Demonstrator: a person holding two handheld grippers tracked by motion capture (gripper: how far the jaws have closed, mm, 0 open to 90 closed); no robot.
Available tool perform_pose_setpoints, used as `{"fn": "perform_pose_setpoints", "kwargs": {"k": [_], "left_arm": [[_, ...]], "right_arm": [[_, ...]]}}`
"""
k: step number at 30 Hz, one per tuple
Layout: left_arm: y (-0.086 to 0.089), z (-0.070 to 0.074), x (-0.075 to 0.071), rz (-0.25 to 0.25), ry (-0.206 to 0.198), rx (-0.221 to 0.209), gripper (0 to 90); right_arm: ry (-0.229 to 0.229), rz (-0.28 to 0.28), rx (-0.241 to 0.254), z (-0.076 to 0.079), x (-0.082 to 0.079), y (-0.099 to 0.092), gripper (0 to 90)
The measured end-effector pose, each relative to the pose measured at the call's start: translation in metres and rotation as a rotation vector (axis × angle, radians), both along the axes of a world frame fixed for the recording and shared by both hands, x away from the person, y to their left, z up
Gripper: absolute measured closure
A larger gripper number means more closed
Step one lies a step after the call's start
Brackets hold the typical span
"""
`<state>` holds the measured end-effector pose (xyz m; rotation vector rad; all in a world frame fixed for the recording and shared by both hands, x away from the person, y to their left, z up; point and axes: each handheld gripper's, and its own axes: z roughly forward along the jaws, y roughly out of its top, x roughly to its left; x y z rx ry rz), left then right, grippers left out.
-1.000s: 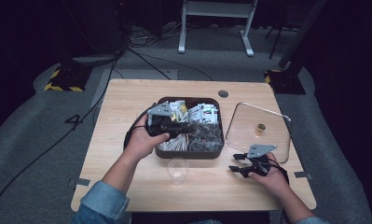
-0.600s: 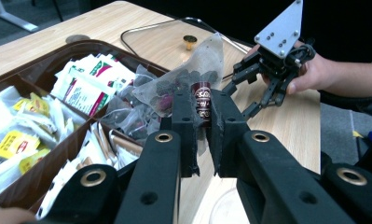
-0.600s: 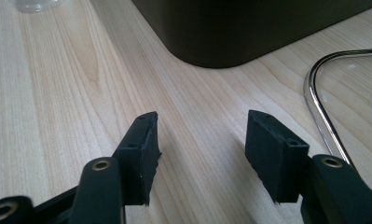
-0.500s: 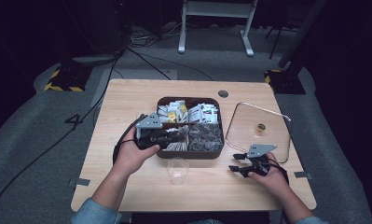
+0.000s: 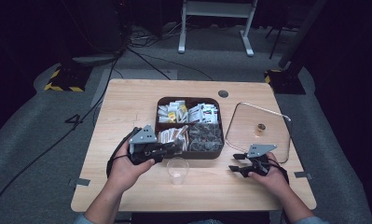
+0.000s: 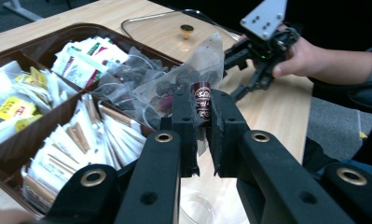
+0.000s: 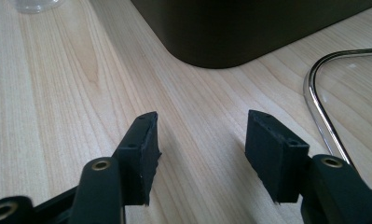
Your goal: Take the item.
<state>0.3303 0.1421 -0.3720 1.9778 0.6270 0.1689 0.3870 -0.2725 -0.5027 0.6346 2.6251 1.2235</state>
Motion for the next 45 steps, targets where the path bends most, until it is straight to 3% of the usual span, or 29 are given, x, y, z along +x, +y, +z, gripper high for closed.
{"fn": "perform_pose_setpoints", "kwargs": {"k": [6, 10, 18, 26, 42, 45], "left_arm": [[-0.002, -0.010, -0.013, -0.026, 0.021, 0.004, 82.0], [-0.002, -0.021, -0.016, -0.018, 0.031, 0.032, 82.0], [-0.003, -0.032, -0.021, -0.033, 0.050, 0.037, 82.0], [-0.006, -0.041, -0.018, -0.080, 0.073, 0.047, 82.0], [-0.008, -0.047, -0.015, -0.093, 0.093, 0.065, 81.9], [-0.007, -0.048, -0.014, -0.085, 0.105, 0.048, 78.0]], "right_arm": [[0.002, 0.001, 0.001, 0.000, 0.000, 0.000, 44.7], [0.004, -0.002, 0.002, 0.000, 0.000, 0.000, 44.7], [0.004, -0.002, 0.001, 0.000, 0.000, 0.000, 44.7], [0.004, -0.002, 0.002, 0.000, 0.001, 0.000, 44.7], [0.007, -0.003, 0.003, 0.000, 0.001, 0.000, 44.7], [0.005, -0.003, 0.002, 0.000, 0.001, 0.000, 44.7]]}}
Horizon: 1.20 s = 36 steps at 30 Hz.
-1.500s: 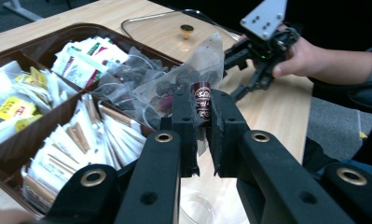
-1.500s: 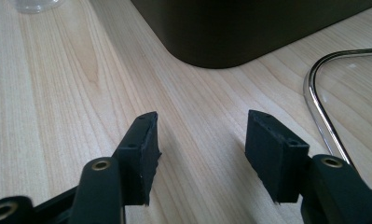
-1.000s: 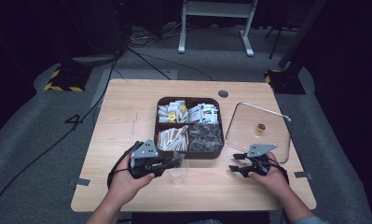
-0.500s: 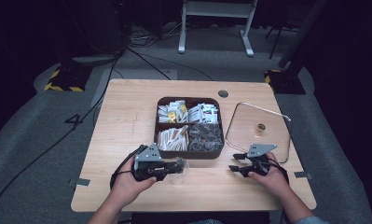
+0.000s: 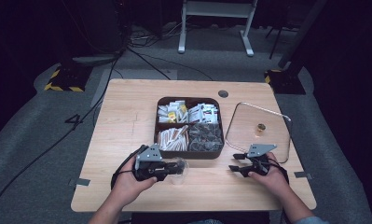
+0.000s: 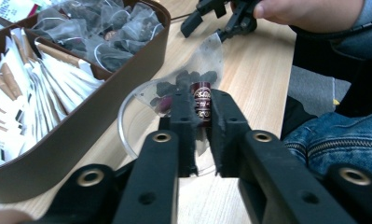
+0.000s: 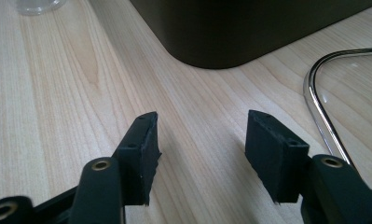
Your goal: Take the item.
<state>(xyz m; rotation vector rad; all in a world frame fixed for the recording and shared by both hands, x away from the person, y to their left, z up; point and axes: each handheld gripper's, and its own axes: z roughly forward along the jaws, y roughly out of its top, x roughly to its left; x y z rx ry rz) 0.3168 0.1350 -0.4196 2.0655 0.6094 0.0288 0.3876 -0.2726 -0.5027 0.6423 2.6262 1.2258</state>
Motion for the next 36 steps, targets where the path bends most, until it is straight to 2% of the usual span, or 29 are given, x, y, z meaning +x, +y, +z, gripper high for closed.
{"fn": "perform_pose_setpoints", "kwargs": {"k": [3, 5, 8, 11, 14, 17, 21, 28, 36], "left_arm": [[0.002, 0.000, 0.001, 0.006, 0.017, -0.032, 63.0], [0.004, 0.001, 0.002, 0.012, 0.010, -0.041, 58.0], [0.006, 0.001, 0.003, 0.009, 0.006, -0.056, 56.8], [0.008, 0.001, 0.004, 0.017, -0.025, -0.056, 50.0], [0.014, 0.004, 0.007, 0.038, -0.080, -0.057, 39.2], [0.025, 0.008, 0.009, 0.075, -0.096, -0.074, 38.8], [0.039, 0.009, 0.012, 0.130, -0.109, -0.067, 38.4], [0.056, 0.004, 0.017, 0.241, -0.138, -0.013, 34.8], [0.069, -0.001, 0.022, 0.305, -0.135, 0.016, 32.8]], "right_arm": [[0.002, -0.001, 0.000, 0.000, 0.000, 0.000, 44.5], [0.004, 0.000, 0.002, 0.000, 0.000, 0.000, 44.5], [0.006, 0.000, 0.004, 0.000, 0.000, 0.000, 44.6], [0.005, 0.000, 0.002, 0.000, 0.000, 0.000, 44.6], [0.003, 0.000, 0.002, 0.000, 0.000, 0.000, 44.5], [0.003, 0.001, 0.003, 0.000, 0.001, 0.000, 44.3], [0.000, 0.002, 0.001, 0.000, 0.001, 0.001, 44.0], [0.001, 0.001, 0.000, 0.000, 0.001, 0.002, 43.5], [0.000, 0.002, -0.001, 0.000, 0.001, 0.002, 43.1]]}}
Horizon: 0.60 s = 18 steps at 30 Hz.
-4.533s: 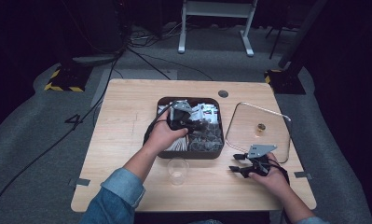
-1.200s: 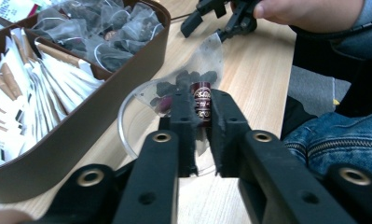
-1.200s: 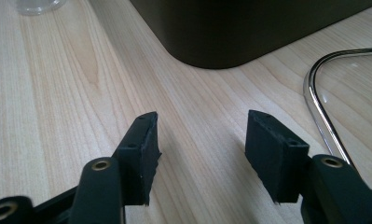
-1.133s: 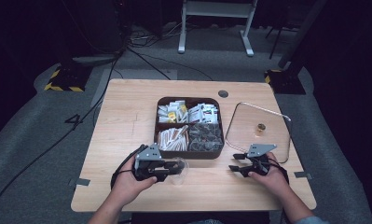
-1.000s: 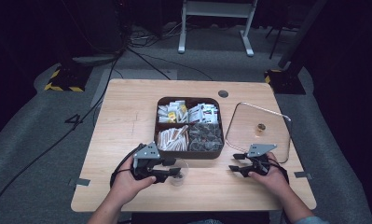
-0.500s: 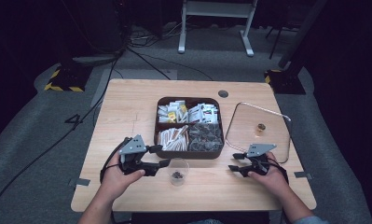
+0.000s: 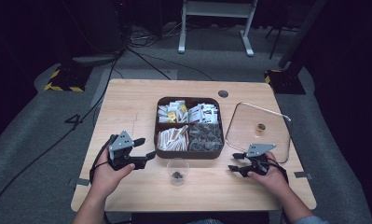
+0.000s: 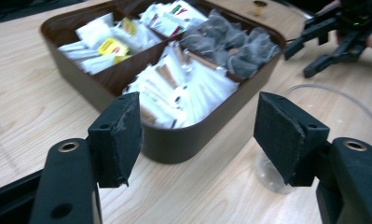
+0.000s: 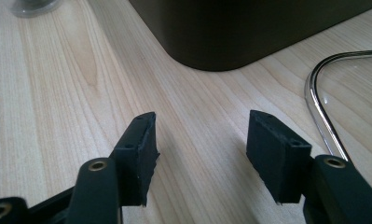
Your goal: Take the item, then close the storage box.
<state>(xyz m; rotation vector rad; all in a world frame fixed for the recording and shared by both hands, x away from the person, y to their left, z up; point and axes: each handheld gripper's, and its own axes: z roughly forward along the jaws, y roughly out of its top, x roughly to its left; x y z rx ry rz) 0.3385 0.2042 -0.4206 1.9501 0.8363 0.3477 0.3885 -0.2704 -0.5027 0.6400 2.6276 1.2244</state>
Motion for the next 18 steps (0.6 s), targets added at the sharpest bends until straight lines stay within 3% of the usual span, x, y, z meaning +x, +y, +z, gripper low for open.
{"fn": "perform_pose_setpoints", "kwargs": {"k": [5, 10, 13, 18], "left_arm": [[0.009, -0.008, 0.002, 0.078, 0.019, 0.069, 32.5], [0.018, -0.016, 0.005, 0.132, 0.026, 0.109, 31.0], [0.024, -0.025, 0.007, 0.177, 0.055, 0.115, 30.2], [0.034, -0.037, 0.012, 0.178, 0.099, 0.143, 25.2]], "right_arm": [[0.000, 0.000, 0.000, 0.000, 0.000, 0.000, 43.0], [0.003, 0.001, 0.002, 0.000, 0.000, 0.000, 42.2], [-0.001, 0.005, -0.002, 0.000, 0.000, 0.000, 41.5], [-0.001, 0.006, -0.003, 0.000, 0.000, 0.001, 40.0]]}}
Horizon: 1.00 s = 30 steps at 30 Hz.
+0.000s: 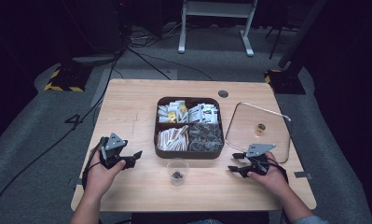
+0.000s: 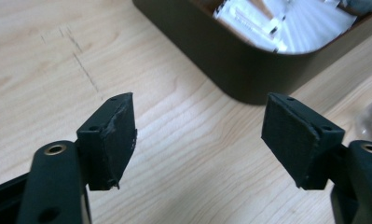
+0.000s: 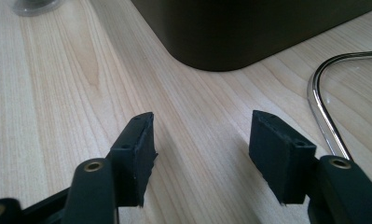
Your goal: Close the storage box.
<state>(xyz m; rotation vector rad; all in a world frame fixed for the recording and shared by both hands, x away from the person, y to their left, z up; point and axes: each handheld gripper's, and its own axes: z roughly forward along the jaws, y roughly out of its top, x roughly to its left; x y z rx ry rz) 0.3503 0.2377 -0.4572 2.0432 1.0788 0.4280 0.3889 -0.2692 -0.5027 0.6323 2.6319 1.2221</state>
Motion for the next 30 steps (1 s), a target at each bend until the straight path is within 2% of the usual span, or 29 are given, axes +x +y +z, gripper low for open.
{"fn": "perform_pose_setpoints", "kwargs": {"k": [4, 5, 7, 10, 13, 18, 22, 23, 25, 30], "left_arm": [[0.005, -0.010, 0.004, -0.015, 0.039, 0.008, 23.0], [0.006, -0.014, 0.005, -0.025, 0.047, 0.026, 23.1], [0.008, -0.019, 0.008, -0.024, 0.049, 0.036, 23.2], [0.011, -0.025, 0.011, -0.017, 0.060, 0.020, 23.2], [0.014, -0.030, 0.012, -0.010, 0.070, 0.032, 23.0], [0.018, -0.040, 0.014, 0.015, 0.135, 0.028, 22.9], [0.018, -0.043, 0.014, 0.003, 0.104, 0.037, 20.6], [0.018, -0.045, 0.015, -0.008, 0.078, 0.051, 19.3], [0.016, -0.047, 0.015, -0.050, 0.063, 0.094, 14.6], [0.017, -0.046, 0.017, -0.063, 0.063, 0.096, 14.0]], "right_arm": [[-0.005, -0.005, -0.007, 0.000, 0.000, 0.002, 38.2], [-0.007, -0.006, -0.009, 0.000, 0.000, 0.003, 38.1], [-0.008, -0.009, -0.010, 0.000, 0.000, 0.003, 38.5], [-0.005, -0.019, -0.006, 0.000, 0.000, 0.003, 39.1], [-0.011, -0.031, -0.007, 0.002, 0.001, 0.002, 39.7], [-0.031, -0.049, 0.017, 0.013, 0.003, -0.002, 39.7], [-0.054, -0.079, 0.042, 0.022, 0.007, -0.008, 39.6], [-0.057, -0.086, 0.046, 0.024, 0.009, -0.010, 39.6], [-0.065, -0.099, 0.052, 0.027, 0.012, -0.013, 39.5], [-0.075, -0.131, 0.072, 0.033, 0.019, -0.020, 39.5]]}}
